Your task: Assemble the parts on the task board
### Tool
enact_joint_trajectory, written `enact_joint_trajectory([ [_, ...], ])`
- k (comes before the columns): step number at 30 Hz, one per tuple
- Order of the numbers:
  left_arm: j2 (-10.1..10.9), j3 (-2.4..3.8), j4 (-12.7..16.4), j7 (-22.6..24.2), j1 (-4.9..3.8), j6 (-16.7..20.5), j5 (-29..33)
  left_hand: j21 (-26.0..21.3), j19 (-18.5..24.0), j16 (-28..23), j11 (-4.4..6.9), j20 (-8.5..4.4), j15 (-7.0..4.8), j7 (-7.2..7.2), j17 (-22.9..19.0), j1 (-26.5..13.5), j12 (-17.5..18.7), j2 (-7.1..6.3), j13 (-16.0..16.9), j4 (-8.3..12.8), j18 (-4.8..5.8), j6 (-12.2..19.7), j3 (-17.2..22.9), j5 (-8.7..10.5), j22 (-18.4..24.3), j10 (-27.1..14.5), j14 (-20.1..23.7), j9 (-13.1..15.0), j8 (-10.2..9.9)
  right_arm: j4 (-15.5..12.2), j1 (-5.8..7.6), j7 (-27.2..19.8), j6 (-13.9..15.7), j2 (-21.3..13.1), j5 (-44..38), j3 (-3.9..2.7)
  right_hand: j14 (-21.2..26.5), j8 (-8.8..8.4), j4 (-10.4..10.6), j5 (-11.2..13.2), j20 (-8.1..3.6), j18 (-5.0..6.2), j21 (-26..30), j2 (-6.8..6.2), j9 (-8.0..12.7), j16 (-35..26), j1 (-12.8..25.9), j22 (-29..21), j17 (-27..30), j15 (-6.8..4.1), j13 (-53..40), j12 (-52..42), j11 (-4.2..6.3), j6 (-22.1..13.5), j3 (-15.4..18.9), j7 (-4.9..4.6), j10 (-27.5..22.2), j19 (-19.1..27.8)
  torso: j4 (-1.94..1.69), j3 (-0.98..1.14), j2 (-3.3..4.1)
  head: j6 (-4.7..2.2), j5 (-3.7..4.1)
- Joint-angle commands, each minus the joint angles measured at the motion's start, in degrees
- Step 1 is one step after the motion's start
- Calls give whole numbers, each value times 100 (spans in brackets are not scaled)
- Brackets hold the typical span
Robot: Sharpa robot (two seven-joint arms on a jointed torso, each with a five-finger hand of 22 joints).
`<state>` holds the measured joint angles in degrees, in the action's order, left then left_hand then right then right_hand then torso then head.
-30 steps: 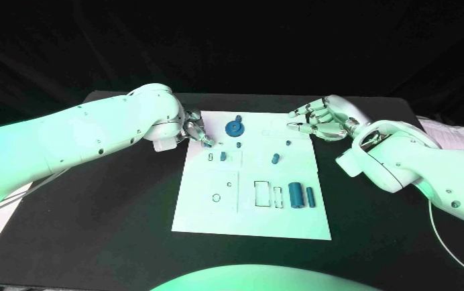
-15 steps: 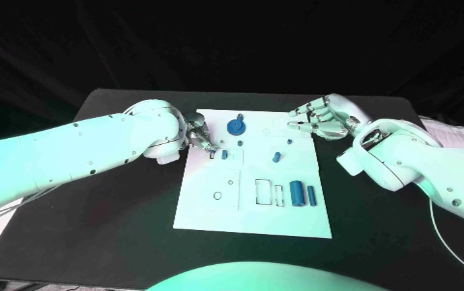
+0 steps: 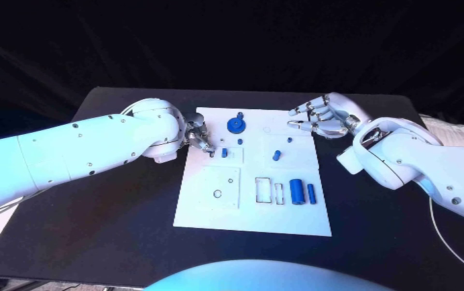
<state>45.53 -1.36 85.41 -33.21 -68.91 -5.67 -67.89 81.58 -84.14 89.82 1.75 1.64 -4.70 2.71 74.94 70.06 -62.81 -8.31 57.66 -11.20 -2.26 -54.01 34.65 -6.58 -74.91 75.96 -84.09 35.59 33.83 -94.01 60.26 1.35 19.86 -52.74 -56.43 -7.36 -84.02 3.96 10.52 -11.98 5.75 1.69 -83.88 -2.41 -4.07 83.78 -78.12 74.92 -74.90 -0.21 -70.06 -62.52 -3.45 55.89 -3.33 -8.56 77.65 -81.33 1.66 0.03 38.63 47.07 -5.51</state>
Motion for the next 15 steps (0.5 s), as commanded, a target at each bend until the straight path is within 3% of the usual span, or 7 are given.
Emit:
enact_joint_trajectory([
  [1, -12, 3, 6, -25, 5, -347, -99, -9, -163, 18, -5, -3, 0, -24, 1506, 10, -26, -48, 11, 842, -5, -16, 832, -22, -870, 41, -591, -16, 17, 1, -4, -7, -98, 7, -16, 2, -372, -10, -7, -39, 3, 115, 34, 19, 6, -30, -29, 386, -506, -43, 7, 9, -4, 30, 35, -1, -40, 21, 4, 1, -2, 17, -5],
  [15, -79, 2, -53, 6, 10, -450, -137, -6, -164, 18, -6, -3, 2, -22, 1506, 16, -45, -83, 32, 872, -3, -28, 836, -15, -874, 59, -591, -34, 12, 7, -5, -13, -110, 17, -14, 4, -372, -10, -7, -39, 3, 115, 34, 19, 6, -30, -29, 386, -506, -43, 7, 9, -4, 30, 35, -1, -40, 21, 5, 2, 0, 36, -6],
])
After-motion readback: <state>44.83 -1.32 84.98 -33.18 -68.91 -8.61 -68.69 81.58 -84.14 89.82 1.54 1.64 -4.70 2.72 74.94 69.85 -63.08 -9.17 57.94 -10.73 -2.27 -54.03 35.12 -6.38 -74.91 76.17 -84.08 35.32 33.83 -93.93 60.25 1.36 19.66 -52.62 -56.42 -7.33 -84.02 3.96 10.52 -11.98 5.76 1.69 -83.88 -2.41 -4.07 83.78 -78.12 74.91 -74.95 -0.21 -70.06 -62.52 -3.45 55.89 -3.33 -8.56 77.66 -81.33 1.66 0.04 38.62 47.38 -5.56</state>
